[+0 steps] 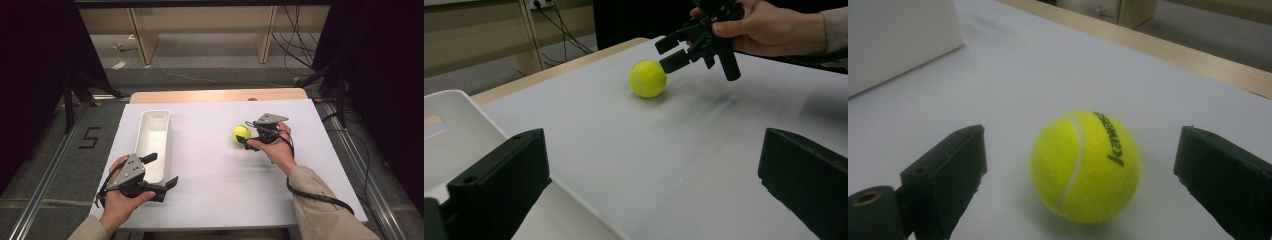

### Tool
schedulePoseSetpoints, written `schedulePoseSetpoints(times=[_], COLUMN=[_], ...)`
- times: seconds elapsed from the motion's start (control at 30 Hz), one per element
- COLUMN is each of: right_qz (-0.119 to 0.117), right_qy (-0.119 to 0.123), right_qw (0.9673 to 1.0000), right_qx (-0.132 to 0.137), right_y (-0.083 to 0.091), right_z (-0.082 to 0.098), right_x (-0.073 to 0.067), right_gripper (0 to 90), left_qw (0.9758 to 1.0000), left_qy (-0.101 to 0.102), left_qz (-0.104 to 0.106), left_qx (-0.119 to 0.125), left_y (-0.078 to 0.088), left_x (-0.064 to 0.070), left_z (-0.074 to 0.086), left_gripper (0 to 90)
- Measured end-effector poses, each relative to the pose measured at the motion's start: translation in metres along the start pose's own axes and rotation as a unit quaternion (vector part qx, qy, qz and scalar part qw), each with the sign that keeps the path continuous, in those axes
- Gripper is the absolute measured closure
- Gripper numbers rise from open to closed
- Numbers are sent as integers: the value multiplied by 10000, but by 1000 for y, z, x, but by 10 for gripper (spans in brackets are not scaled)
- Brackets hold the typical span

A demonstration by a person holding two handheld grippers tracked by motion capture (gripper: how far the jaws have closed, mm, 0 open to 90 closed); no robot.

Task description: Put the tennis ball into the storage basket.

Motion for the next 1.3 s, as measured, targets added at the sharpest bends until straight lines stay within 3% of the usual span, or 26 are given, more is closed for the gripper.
schedulePoseSetpoints(times=[1.3], right_qz=[-30], right_qy=[-61], right_qw=[9994], right_qx=[-338], right_y=[-33], right_z=[10], right_x=[0], right_gripper=[102], left_qw=[10000], left_qy=[-18], left_qz=[22], left_qx=[25], left_y=[1], left_x=[0], left_z=[-1], left_gripper=[0])
Point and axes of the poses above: each handheld gripper's, and its own axes: y roughly backward along the jaws, z roughly out of its underside, x roughly to its right, the point moved 10 cm from there along -y, roughly forward along the jaws, and after that the axes turned 6 degrees about z, right-handed, at the moved point
